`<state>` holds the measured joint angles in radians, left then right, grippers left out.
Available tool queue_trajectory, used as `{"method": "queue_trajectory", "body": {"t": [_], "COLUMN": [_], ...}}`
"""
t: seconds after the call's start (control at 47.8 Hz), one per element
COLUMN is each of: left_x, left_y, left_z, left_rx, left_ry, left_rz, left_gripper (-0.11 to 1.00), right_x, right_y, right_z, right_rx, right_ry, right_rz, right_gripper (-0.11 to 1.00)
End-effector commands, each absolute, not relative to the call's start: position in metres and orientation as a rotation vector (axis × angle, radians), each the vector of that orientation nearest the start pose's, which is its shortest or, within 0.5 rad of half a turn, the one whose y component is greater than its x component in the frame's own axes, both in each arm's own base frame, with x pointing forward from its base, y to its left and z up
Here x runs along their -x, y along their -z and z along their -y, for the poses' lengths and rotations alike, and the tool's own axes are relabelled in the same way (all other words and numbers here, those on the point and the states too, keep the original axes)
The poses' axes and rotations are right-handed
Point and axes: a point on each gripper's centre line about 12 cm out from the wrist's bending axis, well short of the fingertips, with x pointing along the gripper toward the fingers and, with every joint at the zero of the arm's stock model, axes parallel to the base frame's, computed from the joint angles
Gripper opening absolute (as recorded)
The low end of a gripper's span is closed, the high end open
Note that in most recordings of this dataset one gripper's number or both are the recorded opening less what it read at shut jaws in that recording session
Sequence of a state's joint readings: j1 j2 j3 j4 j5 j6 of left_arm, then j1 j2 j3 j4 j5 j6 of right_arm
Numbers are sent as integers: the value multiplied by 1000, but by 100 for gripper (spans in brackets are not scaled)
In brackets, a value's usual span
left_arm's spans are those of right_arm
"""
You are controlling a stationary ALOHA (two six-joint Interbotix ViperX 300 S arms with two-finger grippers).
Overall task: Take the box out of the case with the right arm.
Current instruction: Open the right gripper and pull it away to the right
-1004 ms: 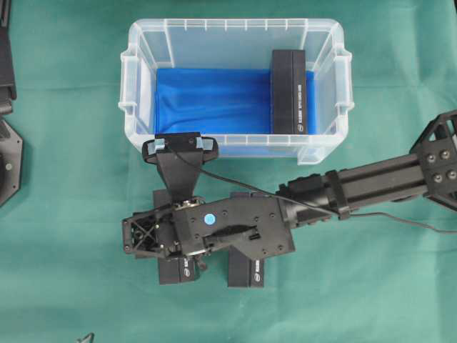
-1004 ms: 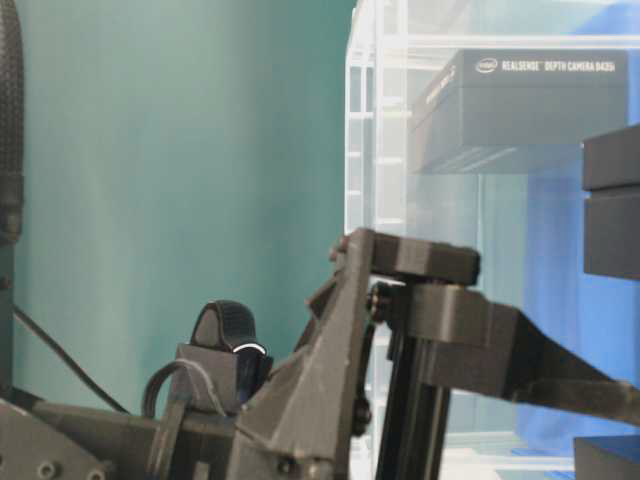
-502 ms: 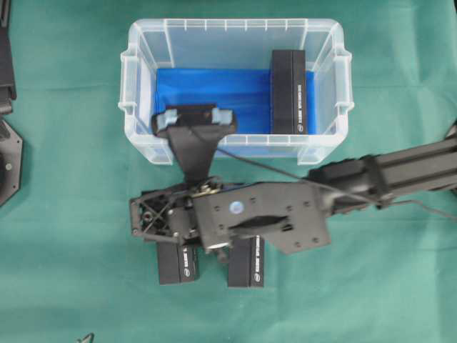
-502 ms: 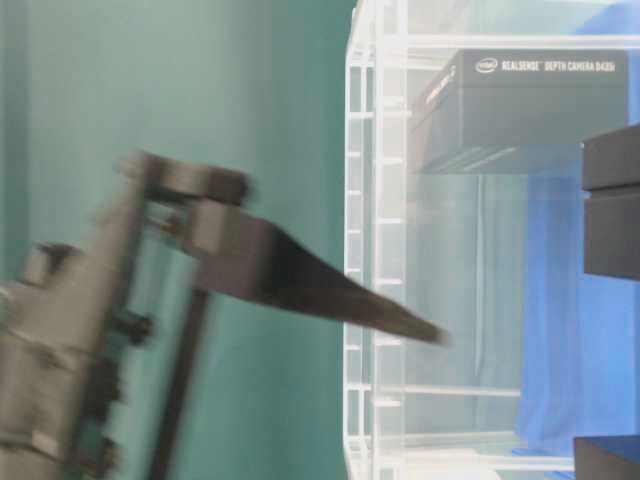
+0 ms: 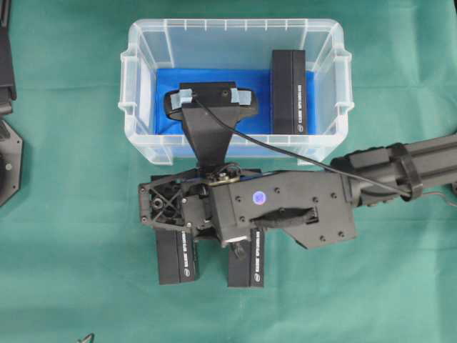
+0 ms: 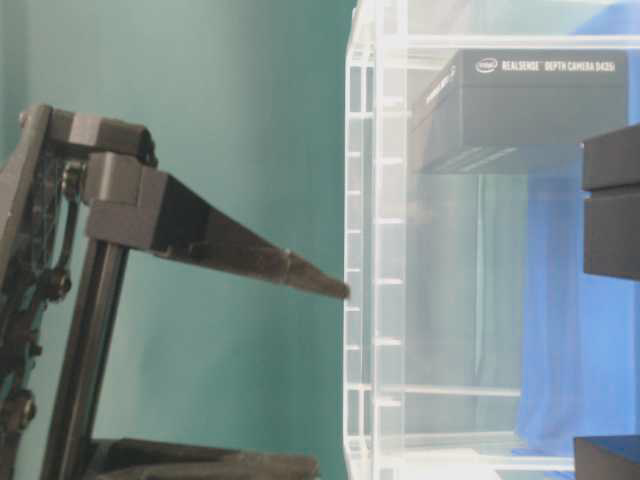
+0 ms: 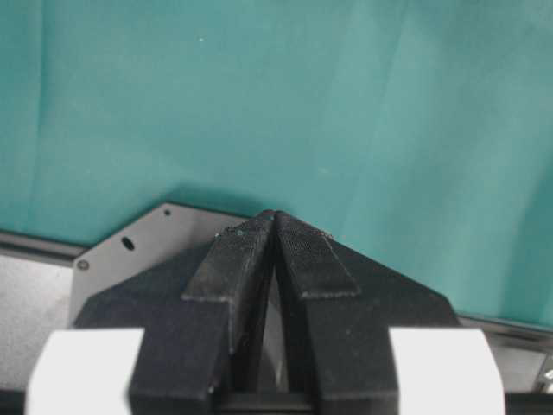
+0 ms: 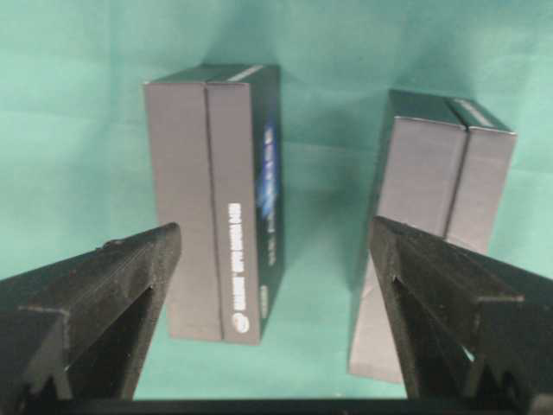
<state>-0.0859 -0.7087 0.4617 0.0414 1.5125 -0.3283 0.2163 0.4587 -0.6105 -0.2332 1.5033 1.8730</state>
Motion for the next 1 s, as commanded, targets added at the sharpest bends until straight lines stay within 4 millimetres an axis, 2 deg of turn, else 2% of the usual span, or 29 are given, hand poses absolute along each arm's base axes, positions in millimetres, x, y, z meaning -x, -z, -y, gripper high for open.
{"method": "queue_trajectory", "body": {"t": [0.0, 0.167, 0.355, 0.544, 0.69, 0.983], "left_x": [-177, -177, -177, -177, -177, -177], "left_y": [-358, -357, -357, -357, -357, -357], "left_z": [10, 10, 10, 10, 10, 10], "left_rx": [201, 200, 208, 208, 209, 209], "left_ry": [-169, -170, -174, -176, -175, -175], "left_rz": [-1240, -1242, -1241, -1241, -1243, -1243], "left_gripper": [8, 8, 8, 8, 8, 8], "right_x": [-496, -492, -473, -435, -407, -349], "right_y": [-337, -349, -359, -377, -389, -389], "right_z": [-85, -99, -103, -106, -107, -106], "right_rx": [-1317, -1320, -1282, -1216, -1190, -1184], "right_ry": [1070, 1035, 1094, 1198, 1215, 1189], "right_rz": [-793, -793, -838, -923, -950, -960], "right_gripper": [90, 90, 89, 85, 85, 84]}}
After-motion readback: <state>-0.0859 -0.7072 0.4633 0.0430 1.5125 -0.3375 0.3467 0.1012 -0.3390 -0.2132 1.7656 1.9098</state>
